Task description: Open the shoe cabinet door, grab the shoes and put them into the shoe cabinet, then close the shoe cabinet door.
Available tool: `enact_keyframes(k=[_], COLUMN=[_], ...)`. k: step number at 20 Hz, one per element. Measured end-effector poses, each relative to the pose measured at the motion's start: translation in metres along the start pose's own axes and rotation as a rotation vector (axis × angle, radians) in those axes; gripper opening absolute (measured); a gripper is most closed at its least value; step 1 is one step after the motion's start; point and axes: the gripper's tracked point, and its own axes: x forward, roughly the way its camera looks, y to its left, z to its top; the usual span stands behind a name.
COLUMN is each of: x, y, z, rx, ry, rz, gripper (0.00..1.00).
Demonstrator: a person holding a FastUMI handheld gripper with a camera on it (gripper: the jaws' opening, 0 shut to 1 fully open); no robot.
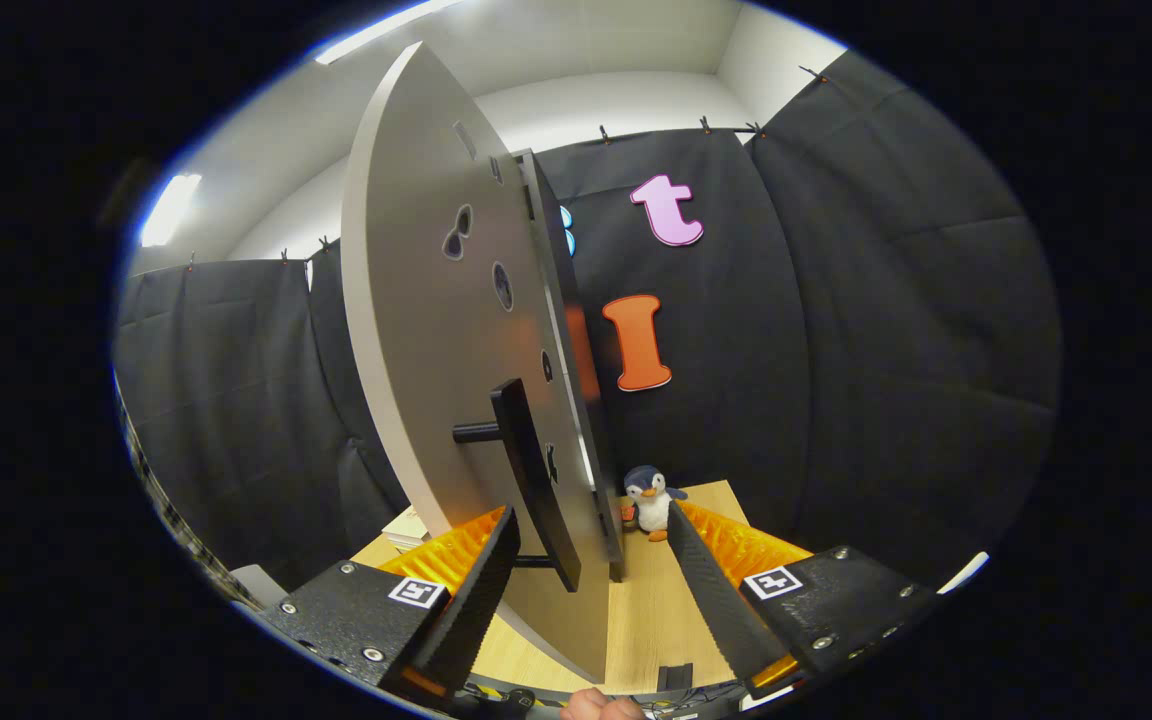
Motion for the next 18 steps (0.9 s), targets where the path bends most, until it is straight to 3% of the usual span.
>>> enact_keyframes(k=[7,18], x=[0.012,0.074], y=[0.071,0.169], z=[-0.009,-0.027], rx=[-0.027,-0.053], ry=[0.013,0.060], rz=[0.076,0.098], gripper=[0.92,0.92])
